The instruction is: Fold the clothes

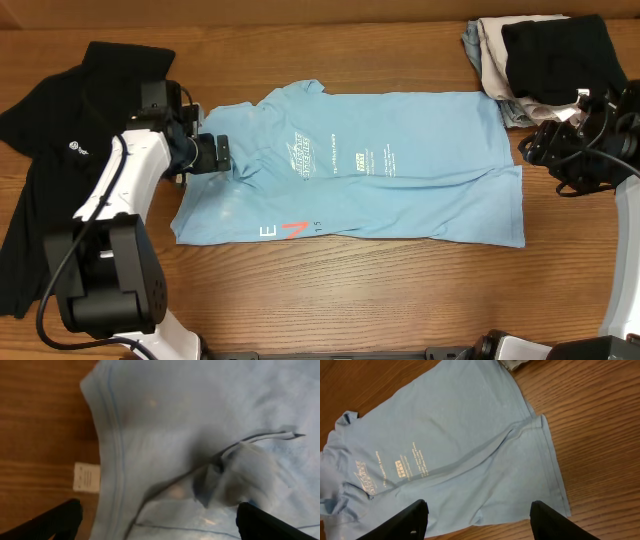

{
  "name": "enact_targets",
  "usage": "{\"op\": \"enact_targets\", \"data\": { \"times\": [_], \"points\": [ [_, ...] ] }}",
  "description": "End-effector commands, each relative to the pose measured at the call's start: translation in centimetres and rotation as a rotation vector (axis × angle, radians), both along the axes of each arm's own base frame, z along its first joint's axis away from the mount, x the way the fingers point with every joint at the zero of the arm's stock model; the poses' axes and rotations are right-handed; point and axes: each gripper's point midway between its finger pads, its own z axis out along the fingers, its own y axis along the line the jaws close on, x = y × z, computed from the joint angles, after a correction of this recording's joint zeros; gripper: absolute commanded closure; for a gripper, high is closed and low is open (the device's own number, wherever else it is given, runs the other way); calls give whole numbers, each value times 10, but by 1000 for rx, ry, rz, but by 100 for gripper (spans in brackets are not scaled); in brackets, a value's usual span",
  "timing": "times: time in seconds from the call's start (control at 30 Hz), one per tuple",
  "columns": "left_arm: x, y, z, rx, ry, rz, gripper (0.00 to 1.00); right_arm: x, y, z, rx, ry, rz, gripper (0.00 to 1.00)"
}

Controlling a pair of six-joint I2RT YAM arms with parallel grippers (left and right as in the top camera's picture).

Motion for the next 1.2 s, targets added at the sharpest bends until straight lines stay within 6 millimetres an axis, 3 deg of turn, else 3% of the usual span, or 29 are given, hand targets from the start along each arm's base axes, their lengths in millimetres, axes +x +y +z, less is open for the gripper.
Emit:
{"op": "enact_targets", "data": {
  "times": [0.0, 0.1, 0.2, 0.37, 0.47, 0.63, 0.77, 0.87, 0.97, 1.17],
  "points": [
    [-14, -95, 33, -419, -161, -566, 0, 2, 0, 2, -10, -8, 9, 31],
    [-29, -131, 69, -667, -313, -763, 0, 2, 0, 2, -10, -7, 9, 31],
    [-24, -130, 69, -656, -324, -752, 0, 2, 0, 2, -10, -7, 9, 31],
    [-8, -92, 32, -437, -128, -438, 0, 2, 0, 2, -10, -7, 9, 31],
    [-6, -73, 21, -337, -65, -300, 0, 2, 0, 2, -11, -7, 9, 31],
    [-5, -54, 12, -253, -16, -145, 17, 2, 0, 2, -11, -8, 9, 31],
    [-11, -41, 5, -173, 27, -104, 45, 2, 0, 2, -10, -7, 9, 31],
    [-24, -25, 3, -113, 102, -5, 47, 1, 1, 2, -7, -4, 9, 37],
    [-35, -11, 23, -108, 161, 62, 48, -3, 4, 5, 2, -5, 13, 40],
    [-43, 10, 105, -43, 70, 104, 46, -26, 12, 19, 6, 0, 5, 38]
  ]
}}
